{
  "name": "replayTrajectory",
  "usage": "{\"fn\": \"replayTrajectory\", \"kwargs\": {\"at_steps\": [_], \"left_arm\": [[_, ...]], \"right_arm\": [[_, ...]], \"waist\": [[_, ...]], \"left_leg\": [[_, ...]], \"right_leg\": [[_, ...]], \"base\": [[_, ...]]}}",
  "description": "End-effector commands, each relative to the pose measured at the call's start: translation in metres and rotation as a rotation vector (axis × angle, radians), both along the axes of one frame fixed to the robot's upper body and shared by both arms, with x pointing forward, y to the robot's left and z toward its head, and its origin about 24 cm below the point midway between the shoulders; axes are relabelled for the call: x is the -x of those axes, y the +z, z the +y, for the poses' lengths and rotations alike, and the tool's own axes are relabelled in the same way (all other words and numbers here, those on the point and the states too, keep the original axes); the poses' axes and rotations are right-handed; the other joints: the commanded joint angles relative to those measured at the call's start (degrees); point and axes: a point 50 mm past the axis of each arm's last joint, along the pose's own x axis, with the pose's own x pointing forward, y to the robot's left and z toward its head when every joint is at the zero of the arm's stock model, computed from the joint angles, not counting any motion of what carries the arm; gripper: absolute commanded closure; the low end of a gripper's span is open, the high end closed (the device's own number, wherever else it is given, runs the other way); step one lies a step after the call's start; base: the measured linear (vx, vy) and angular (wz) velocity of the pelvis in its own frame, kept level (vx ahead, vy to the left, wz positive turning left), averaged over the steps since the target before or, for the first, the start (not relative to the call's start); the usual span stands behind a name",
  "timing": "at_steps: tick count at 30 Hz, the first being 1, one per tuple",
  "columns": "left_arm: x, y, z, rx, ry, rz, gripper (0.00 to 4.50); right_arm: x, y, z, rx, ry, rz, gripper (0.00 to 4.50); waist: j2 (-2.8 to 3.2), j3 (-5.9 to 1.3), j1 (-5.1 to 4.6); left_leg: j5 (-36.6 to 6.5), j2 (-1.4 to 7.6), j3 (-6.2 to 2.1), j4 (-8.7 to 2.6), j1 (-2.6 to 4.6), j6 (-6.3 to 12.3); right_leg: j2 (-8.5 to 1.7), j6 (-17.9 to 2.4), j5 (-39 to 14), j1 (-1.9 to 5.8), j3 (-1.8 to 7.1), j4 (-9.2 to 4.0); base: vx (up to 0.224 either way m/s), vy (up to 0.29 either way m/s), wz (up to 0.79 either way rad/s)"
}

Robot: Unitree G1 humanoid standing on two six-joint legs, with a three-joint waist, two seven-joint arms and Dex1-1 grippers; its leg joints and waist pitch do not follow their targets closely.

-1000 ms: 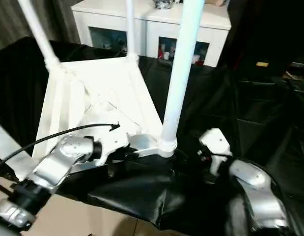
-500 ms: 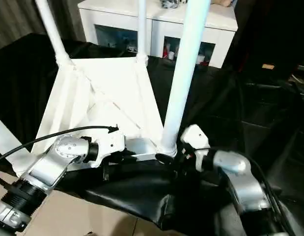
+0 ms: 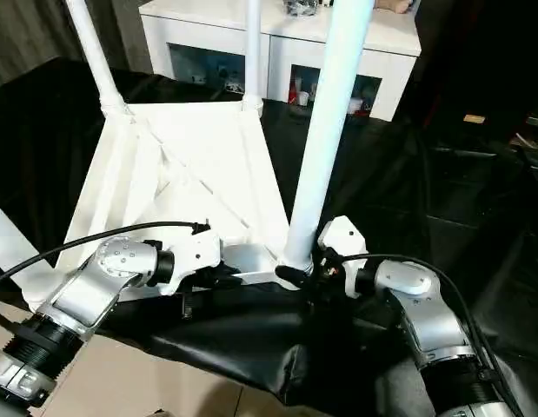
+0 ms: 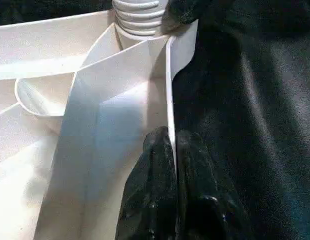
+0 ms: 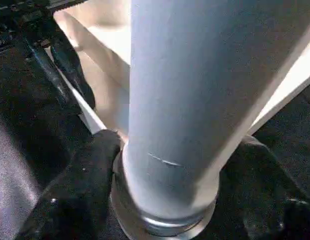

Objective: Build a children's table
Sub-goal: Rotate leg to tighten

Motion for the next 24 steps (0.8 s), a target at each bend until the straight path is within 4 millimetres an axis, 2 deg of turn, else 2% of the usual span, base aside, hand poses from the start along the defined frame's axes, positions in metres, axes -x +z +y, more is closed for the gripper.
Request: {"fn": "replayTrajectory", "kwargs": {"at_steps": [1, 6, 9, 11, 13, 14, 17, 18, 20, 21, 22, 24], "left_arm": [[0.002, -0.003, 0.000, -0.005, -0.027, 0.008, 4.50], [0.002, -0.006, 0.003, -0.012, 0.000, 0.030, 4.50], [-0.007, -0.005, -0.001, 0.052, 0.127, 0.064, 4.50], [-0.013, -0.004, -0.008, 0.102, 0.203, 0.071, 4.50], [-0.016, -0.004, -0.012, 0.118, 0.237, 0.076, 4.50], [-0.022, -0.004, -0.021, 0.123, 0.305, 0.076, 4.50], [-0.031, -0.005, -0.037, 0.138, 0.409, 0.076, 4.50], [-0.034, -0.005, -0.045, 0.138, 0.459, 0.074, 4.50], [-0.038, -0.006, -0.059, 0.122, 0.508, 0.038, 4.50], [-0.038, -0.007, -0.066, 0.113, 0.517, 0.022, 4.50], [-0.038, -0.007, -0.066, 0.113, 0.517, 0.022, 4.50], [-0.041, -0.009, -0.086, 0.083, 0.551, -0.054, 4.50]], "right_arm": [[0.001, -0.001, -0.001, -0.002, 0.010, 0.011, 1.51], [-0.001, -0.009, -0.003, -0.010, -0.056, 0.032, 1.81], [-0.007, -0.018, -0.001, -0.040, -0.206, 0.047, 1.85], [-0.009, -0.025, 0.004, -0.056, -0.280, 0.065, 1.88], [-0.010, -0.029, 0.008, -0.060, -0.328, 0.073, 1.89], [-0.014, -0.035, 0.016, -0.059, -0.432, 0.079, 1.89], [-0.020, -0.041, 0.029, -0.076, -0.595, 0.095, 1.89], [-0.023, -0.043, 0.033, -0.074, -0.675, 0.097, 1.89], [-0.027, -0.048, 0.041, -0.086, -0.787, 0.125, 1.89], [-0.029, -0.049, 0.046, -0.097, -0.826, 0.138, 1.89], [-0.029, -0.049, 0.046, -0.097, -0.826, 0.138, 1.89], [-0.033, -0.050, 0.071, -0.067, -0.816, 0.131, 1.89]], "waist": [[-0.97, -3.42, 0.26], [-0.96, -3.42, 0.20], [-1.01, -3.19, -0.18], [-1.18, -3.08, -0.49], [-1.15, -2.99, -0.62], [-1.05, -2.89, -0.84], [-1.19, -2.93, -1.10], [-1.02, -2.87, -1.14], [-0.96, -3.01, -1.33], [-1.03, -2.99, -1.37], [-0.91, -3.05, -1.35], [-0.77, -3.03, -1.50]], "left_leg": [[-11.98, 0.89, 0.10, -3.75, 0.09, 3.80], [-12.58, 0.87, 0.11, -3.78, 0.14, 3.57], [-14.66, 0.85, 0.06, -4.10, 0.14, 2.38], [-17.31, 0.69, -0.08, -4.27, 0.33, 1.01], [-18.77, 0.63, -0.08, -4.29, 0.49, 0.66], [-19.71, 0.58, -0.18, -4.39, 0.42, 0.29], [-20.50, 0.37, -0.34, -4.40, 0.52, -0.45], [-21.14, 0.32, -0.43, -4.38, 0.70, -0.63], [-21.43, 0.24, -0.55, -4.40, 0.62, -0.63], [-21.46, 0.21, -0.52, -4.47, 0.51, -0.47], [-21.80, 0.18, -0.50, -4.39, 0.80, -0.55], [-22.18, 0.20, -0.57, -4.55, 0.71, -0.53]], "right_leg": [[-1.88, -12.80, -10.07, 2.83, 1.61, -3.85], [-1.85, -12.85, -10.47, 2.77, 1.60, -3.92], [-1.85, -12.20, -14.00, 2.58, 1.56, -4.29], [-1.86, -10.48, -19.74, 2.36, 1.46, -4.89], [-1.83, -9.53, -22.35, 2.06, 1.52, -5.32], [-1.82, -8.85, -23.97, 1.92, 1.49, -5.49], [-1.87, -7.40, -27.22, 1.71, 1.33, -5.90], [-1.89, -6.93, -28.54, 1.58, 1.25, -6.12], [-1.81, -6.29, -28.09, 1.61, 1.16, -6.23], [-1.78, -6.03, -27.87, 1.62, 1.15, -6.36], [-1.73, -5.87, -27.52, 1.34, 1.13, -6.45], [-1.62, -5.85, -26.56, 1.42, 1.05, -6.47]], "base": [[0.000, 0.000, 0.00], [0.000, 0.000, 0.00], [0.000, 0.000, 0.00], [0.000, 0.000, 0.00], [0.000, 0.000, 0.00], [0.000, 0.000, 0.00], [0.000, 0.000, 0.00], [0.000, 0.000, 0.00], [0.000, 0.000, 0.00], [0.000, 0.000, 0.00], [0.000, 0.000, 0.00], [0.000, 0.000, 0.00]]}}
